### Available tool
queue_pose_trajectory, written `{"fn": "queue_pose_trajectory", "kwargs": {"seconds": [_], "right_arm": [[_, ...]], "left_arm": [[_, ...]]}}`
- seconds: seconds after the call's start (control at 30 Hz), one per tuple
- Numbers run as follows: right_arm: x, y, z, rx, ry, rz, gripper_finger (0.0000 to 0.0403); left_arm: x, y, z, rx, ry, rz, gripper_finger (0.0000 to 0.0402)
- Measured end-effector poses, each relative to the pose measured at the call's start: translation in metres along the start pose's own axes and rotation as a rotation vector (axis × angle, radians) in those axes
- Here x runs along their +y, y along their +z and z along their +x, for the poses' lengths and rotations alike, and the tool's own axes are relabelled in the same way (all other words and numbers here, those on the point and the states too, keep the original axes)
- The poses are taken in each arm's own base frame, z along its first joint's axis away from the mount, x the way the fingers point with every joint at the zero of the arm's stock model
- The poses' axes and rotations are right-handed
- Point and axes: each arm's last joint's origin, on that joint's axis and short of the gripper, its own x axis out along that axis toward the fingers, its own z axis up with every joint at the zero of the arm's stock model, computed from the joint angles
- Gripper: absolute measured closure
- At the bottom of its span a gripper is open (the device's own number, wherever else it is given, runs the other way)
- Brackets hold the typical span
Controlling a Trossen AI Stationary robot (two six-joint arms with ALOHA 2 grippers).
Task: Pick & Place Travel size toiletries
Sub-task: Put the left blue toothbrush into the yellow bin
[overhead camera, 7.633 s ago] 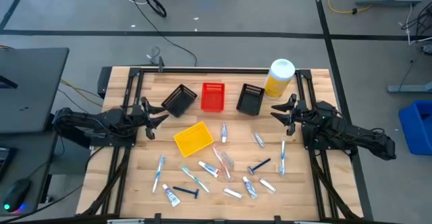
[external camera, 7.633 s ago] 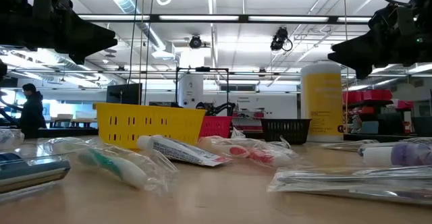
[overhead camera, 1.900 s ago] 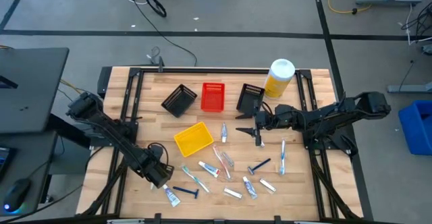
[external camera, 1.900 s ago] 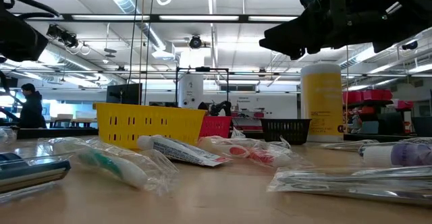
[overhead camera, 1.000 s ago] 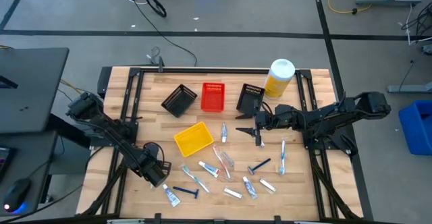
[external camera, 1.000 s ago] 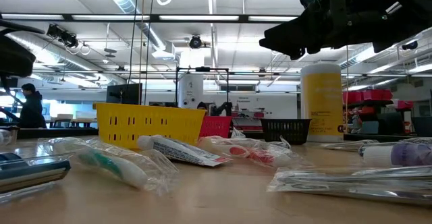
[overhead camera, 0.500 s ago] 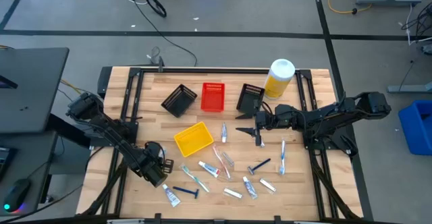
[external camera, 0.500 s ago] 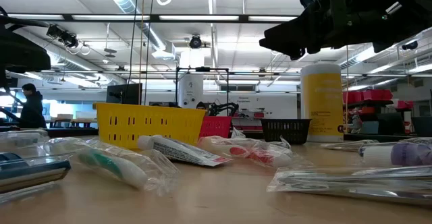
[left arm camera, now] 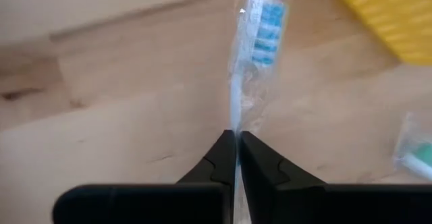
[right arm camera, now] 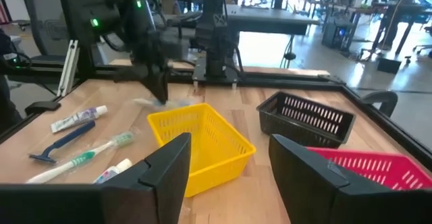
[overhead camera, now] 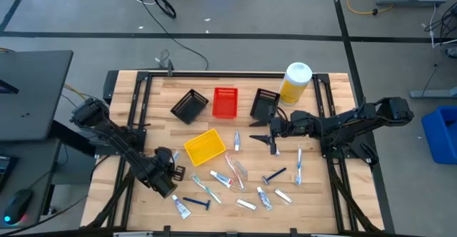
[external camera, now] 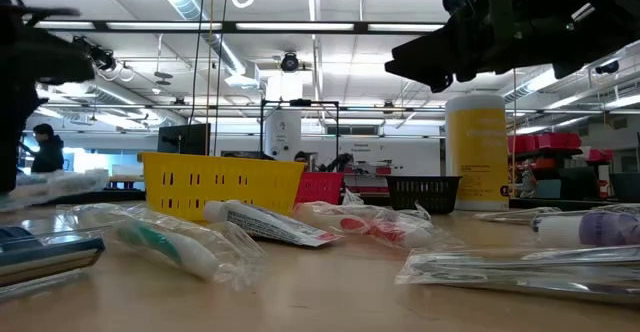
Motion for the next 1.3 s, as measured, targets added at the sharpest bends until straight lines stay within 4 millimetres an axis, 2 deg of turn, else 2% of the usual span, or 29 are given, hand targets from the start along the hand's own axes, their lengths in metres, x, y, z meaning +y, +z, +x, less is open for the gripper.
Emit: {"fn": "queue_pose_trajectory", "kwargs": {"seconds": [0.3, 0.43, 0.6, 0.9, 1.07, 1.3], "right_arm": [[0.000, -0.002, 0.001, 0.015, 0.011, 0.064, 0.0200], [0.000, -0.002, 0.000, 0.018, 0.010, 0.072, 0.0199], [0.000, -0.002, 0.001, 0.008, 0.010, 0.072, 0.0204], [0.000, -0.002, 0.001, 0.009, 0.010, 0.072, 0.0202], [0.000, -0.002, 0.001, 0.017, 0.010, 0.072, 0.0203], [0.001, -0.004, 0.001, 0.030, 0.010, 0.064, 0.0202]], "left_arm": [[-0.022, 0.024, -0.053, -0.148, 0.051, 0.138, 0.0396], [-0.035, 0.036, -0.065, -0.169, 0.023, 0.205, 0.0398], [-0.058, 0.058, -0.058, -0.233, -0.071, 0.363, 0.0396], [-0.099, 0.134, -0.039, -0.333, -0.209, 0.613, 0.0398], [-0.094, 0.158, -0.028, -0.151, -0.235, 0.663, 0.0398], [-0.078, 0.165, -0.021, 0.155, -0.220, 0.600, 0.0399]]}}
